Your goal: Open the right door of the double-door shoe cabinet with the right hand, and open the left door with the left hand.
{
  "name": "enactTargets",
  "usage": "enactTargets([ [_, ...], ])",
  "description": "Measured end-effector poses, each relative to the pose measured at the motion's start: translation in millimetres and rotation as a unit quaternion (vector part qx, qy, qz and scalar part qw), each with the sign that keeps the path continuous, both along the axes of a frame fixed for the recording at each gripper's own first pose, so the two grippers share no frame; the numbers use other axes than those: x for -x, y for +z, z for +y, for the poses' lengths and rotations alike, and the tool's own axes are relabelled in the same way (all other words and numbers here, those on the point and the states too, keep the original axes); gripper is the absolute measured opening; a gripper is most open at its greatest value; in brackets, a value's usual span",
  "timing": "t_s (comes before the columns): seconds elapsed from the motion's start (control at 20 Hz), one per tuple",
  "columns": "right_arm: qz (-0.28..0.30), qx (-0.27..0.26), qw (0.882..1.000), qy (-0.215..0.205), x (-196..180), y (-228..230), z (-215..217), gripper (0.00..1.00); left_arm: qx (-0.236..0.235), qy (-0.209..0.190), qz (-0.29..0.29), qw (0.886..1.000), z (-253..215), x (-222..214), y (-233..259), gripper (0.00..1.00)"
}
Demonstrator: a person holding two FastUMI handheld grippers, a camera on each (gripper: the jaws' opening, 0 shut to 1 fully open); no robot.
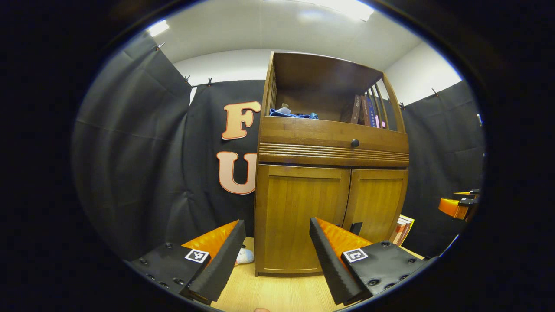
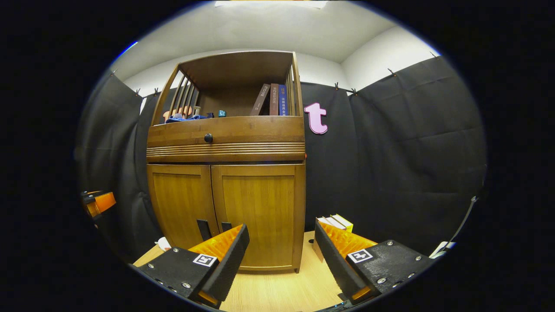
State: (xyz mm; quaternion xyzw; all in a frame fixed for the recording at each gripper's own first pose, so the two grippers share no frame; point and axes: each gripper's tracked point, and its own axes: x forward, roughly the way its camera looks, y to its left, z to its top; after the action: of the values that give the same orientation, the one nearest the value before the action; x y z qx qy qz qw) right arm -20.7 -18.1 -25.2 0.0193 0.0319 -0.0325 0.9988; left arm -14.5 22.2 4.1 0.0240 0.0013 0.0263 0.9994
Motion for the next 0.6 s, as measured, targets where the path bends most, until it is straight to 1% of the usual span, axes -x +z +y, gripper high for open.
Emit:
enactTargets([
  [0.25, 0.005, -0.010, 1.000, 0.015, -10, -15, 17, 0.94, -0.001, -0.001, -0.003, 1.000, 2, 2, 3, 0.94],
  [0.45, 0.013, -0.018, 0.999, 0.031, -32, -42, 41, 0.94, -0.013, 0.008, -0.007, 1.000, 8, 8, 5, 0.93],
  [0.5, 0.016, -0.024, 0.999, 0.037, -39, -51, 49, 0.94, -0.015, 0.010, -0.007, 1.000, 10, 9, 5, 0.96],
  [0.55, 0.020, -0.030, 0.998, 0.043, -46, -58, 56, 0.94, -0.013, 0.011, -0.005, 1.000, 11, 10, 4, 0.93],
  [0.6, 0.024, -0.033, 0.998, 0.048, -54, -67, 63, 0.94, -0.011, 0.015, -0.003, 1.000, 12, 11, 2, 0.94],
])
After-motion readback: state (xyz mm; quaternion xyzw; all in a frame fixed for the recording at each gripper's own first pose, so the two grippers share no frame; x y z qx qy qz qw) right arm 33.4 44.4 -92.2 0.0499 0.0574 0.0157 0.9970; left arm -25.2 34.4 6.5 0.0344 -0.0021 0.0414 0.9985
